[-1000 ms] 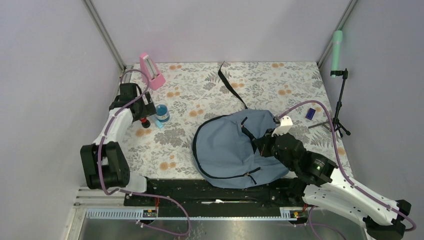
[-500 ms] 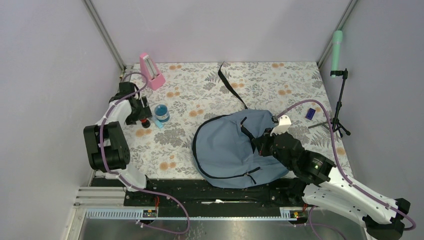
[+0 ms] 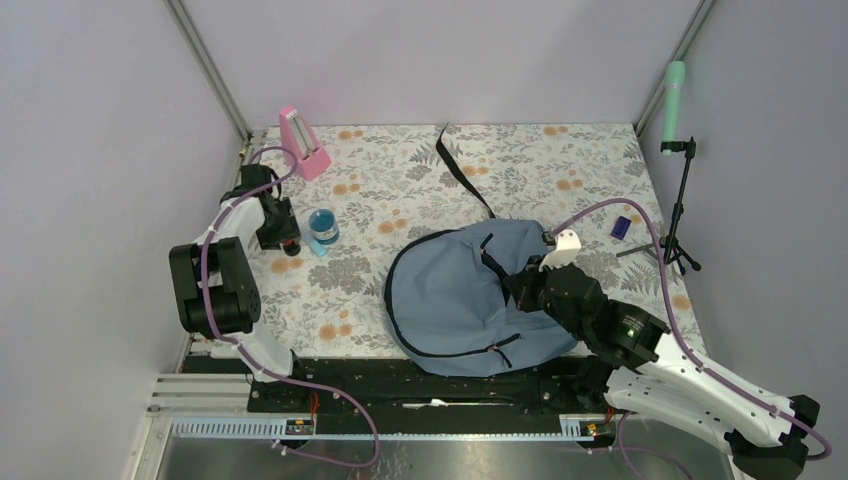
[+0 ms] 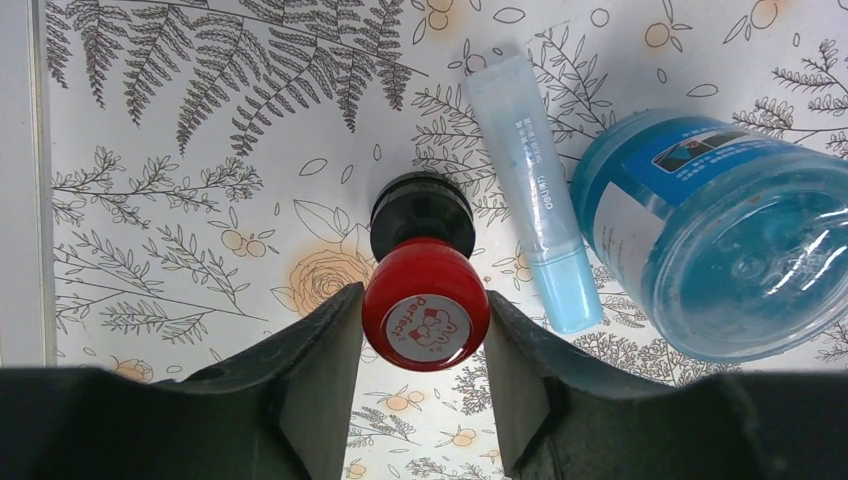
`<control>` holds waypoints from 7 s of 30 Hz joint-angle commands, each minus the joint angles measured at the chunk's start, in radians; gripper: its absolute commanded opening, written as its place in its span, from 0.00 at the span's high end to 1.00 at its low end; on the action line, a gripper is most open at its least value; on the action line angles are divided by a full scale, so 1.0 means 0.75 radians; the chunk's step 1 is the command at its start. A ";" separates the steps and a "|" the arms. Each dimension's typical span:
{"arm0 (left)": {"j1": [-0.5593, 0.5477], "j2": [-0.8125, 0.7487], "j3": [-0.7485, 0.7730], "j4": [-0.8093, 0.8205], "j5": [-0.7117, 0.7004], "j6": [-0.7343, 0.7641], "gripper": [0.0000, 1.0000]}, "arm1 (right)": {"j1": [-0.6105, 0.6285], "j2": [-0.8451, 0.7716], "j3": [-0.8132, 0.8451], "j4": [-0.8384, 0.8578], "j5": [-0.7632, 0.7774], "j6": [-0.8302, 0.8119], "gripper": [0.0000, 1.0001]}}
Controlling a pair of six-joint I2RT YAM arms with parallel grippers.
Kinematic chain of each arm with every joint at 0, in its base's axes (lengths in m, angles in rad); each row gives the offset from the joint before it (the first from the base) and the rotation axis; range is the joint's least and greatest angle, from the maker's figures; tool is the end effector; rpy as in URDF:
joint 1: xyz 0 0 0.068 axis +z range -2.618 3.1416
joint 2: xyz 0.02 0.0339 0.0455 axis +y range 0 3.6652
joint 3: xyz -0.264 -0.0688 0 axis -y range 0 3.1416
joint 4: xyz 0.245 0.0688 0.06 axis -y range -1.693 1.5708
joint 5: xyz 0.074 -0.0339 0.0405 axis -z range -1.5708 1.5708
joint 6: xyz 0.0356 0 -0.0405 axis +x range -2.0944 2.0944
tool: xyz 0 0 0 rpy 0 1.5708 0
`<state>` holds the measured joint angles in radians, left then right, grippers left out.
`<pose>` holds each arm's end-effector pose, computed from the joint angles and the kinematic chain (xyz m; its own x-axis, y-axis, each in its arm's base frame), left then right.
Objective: Pack the student bag
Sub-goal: Pick up the personal item from the center of the board, then place the personal item in the student bag, then pick up the personal item from the center of the board.
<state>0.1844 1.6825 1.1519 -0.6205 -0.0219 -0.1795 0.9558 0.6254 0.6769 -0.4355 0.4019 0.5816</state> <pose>0.3299 0.0623 0.2035 -0.8490 -0.3399 -0.4045 -0.3493 0.9355 -0.0531 0.0959 0.1117 0.3006 -0.4786 0.1988 -0.8552 -0.3345 0.8593 0.3869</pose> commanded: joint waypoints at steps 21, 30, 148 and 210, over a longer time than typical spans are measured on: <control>0.006 -0.096 0.000 0.018 0.078 0.013 0.83 | 0.010 -0.005 0.026 0.155 -0.006 0.024 0.95; -0.077 -0.427 -0.199 0.017 0.217 -0.021 0.84 | 0.010 0.000 0.043 0.151 -0.022 0.009 0.95; -0.632 -0.867 -0.721 0.374 -0.313 -0.631 0.01 | 0.010 0.071 0.127 0.124 -0.018 0.028 0.95; -0.194 -0.192 -0.453 0.521 -0.109 -0.549 0.82 | 0.010 0.036 0.124 0.124 0.027 -0.044 0.94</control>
<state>0.0269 1.6012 0.8391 -0.2596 -0.1253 -0.6022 0.9558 0.6693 0.7319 -0.4591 0.4026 0.5423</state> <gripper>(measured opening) 0.265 0.066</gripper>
